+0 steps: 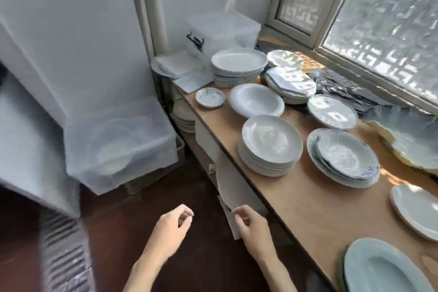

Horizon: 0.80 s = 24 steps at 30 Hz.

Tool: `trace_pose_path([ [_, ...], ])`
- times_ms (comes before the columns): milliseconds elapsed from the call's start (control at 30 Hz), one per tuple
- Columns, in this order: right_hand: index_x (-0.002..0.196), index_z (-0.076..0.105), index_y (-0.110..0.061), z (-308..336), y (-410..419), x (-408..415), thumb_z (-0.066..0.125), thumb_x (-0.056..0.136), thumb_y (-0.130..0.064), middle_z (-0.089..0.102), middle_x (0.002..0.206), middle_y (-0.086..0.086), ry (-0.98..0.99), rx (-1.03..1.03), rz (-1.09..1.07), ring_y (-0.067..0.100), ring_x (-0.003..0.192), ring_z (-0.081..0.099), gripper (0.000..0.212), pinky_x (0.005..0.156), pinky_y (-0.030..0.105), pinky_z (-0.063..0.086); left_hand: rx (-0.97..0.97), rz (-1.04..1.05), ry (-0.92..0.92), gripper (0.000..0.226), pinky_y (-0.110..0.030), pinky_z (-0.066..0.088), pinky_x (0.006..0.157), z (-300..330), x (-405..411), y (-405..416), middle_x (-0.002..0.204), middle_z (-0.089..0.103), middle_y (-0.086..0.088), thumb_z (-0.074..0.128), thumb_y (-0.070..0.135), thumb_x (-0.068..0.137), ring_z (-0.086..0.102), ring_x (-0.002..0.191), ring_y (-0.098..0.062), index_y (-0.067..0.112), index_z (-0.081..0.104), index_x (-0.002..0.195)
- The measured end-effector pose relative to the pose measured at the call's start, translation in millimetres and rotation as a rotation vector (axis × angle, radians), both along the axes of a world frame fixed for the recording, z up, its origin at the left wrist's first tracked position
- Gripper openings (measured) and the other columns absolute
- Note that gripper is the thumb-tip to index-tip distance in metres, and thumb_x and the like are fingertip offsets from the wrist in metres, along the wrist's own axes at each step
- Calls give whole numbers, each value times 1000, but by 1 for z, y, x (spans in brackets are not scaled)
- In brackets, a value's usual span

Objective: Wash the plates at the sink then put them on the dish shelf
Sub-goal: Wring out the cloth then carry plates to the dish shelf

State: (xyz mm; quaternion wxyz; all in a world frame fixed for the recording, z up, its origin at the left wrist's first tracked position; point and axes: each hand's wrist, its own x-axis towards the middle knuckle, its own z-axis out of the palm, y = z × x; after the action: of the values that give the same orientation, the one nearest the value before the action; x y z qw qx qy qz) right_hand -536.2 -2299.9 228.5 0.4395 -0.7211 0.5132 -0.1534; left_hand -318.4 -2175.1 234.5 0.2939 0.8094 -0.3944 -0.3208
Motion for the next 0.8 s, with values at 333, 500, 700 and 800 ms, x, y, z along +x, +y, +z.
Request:
trace_pose_path([
  [333,91,73,-34,-2,115,232,70,96,-20,75,83,-16,-42,-7,534,3,79,72,15,73,26,58,10,515,-75,13,-8,46,67,-6,141,216,89,71,17,65,19,99,64,86,9,31,67,95],
  [500,91,74,-30,1,190,327,72,96,-21,75,81,-12,-62,5,824,5,74,70,11,68,26,56,-4,834,-58,25,-26,56,75,-16,162,320,85,73,18,68,17,97,69,80,2,40,65,88],
  [700,92,76,-28,-8,288,421,72,95,-15,74,85,-24,-52,-29,1195,-3,82,69,13,74,12,50,15,1098,-39,14,-13,55,67,-10,157,418,91,69,27,59,31,103,70,79,0,43,61,96],
  [800,93,76,-29,-14,337,461,73,94,-17,76,85,-20,-23,-28,1338,-3,81,70,13,78,18,54,50,1251,7,12,-19,60,73,-11,155,456,100,71,20,59,27,104,75,86,-10,37,64,102],
])
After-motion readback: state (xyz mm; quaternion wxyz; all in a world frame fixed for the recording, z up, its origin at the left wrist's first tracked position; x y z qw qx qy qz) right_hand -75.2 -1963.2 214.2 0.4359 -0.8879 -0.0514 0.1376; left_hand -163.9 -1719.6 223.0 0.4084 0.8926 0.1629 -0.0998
